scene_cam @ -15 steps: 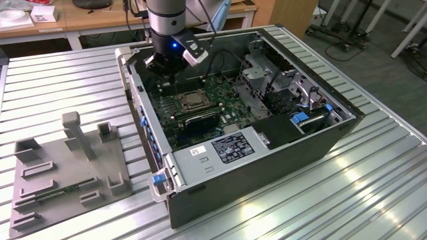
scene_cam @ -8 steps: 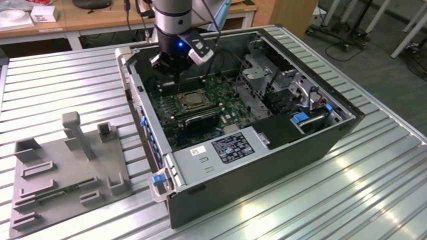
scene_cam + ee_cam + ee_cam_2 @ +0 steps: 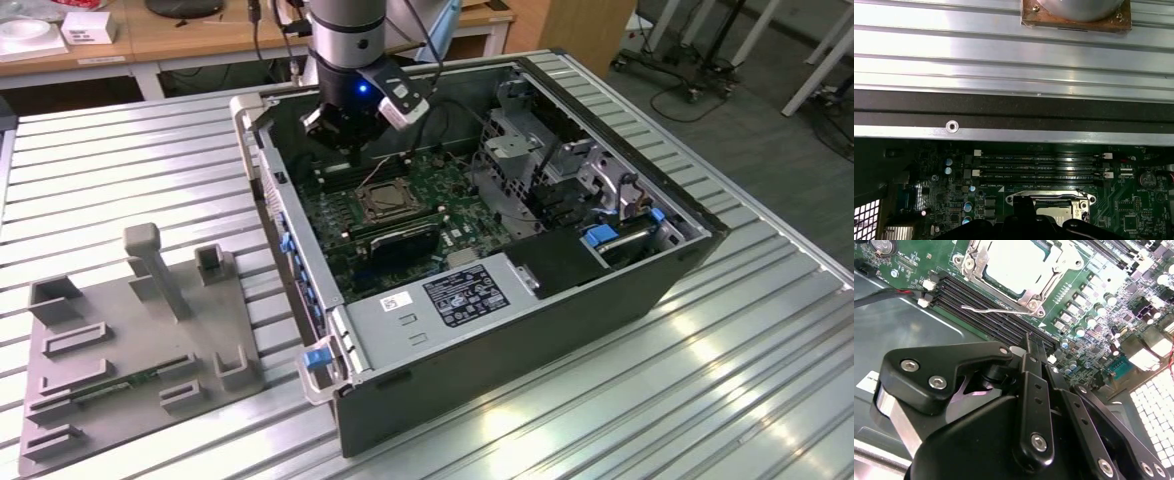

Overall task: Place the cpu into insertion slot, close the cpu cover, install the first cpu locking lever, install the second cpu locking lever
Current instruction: 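Install the first cpu locking lever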

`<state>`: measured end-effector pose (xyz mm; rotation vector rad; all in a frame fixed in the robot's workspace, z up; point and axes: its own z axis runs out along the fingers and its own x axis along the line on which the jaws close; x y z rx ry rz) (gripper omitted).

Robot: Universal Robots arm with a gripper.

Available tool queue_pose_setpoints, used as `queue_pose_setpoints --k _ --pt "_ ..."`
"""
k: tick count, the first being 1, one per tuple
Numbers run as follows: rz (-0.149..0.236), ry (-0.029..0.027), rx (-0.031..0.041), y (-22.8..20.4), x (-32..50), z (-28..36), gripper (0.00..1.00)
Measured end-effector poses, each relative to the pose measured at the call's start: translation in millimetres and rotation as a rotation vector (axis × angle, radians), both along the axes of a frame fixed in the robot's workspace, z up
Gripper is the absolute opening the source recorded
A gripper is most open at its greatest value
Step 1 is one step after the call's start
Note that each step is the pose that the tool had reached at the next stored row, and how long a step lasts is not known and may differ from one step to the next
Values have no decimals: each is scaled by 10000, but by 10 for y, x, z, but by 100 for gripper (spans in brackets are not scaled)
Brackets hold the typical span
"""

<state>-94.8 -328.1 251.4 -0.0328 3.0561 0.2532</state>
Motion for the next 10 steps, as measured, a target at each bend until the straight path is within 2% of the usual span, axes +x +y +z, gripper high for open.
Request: queue_pose_setpoints --k 6,7,8,9,10 --pt "0 1 0 0 1 0 11" --pt "2 18 -7 4 8 -2 11" --pt "1 91 -10 4 33 -5 11" --pt "1 141 -10 3 61 -7 11" --pt "1 162 -9 3 87 -10 11"
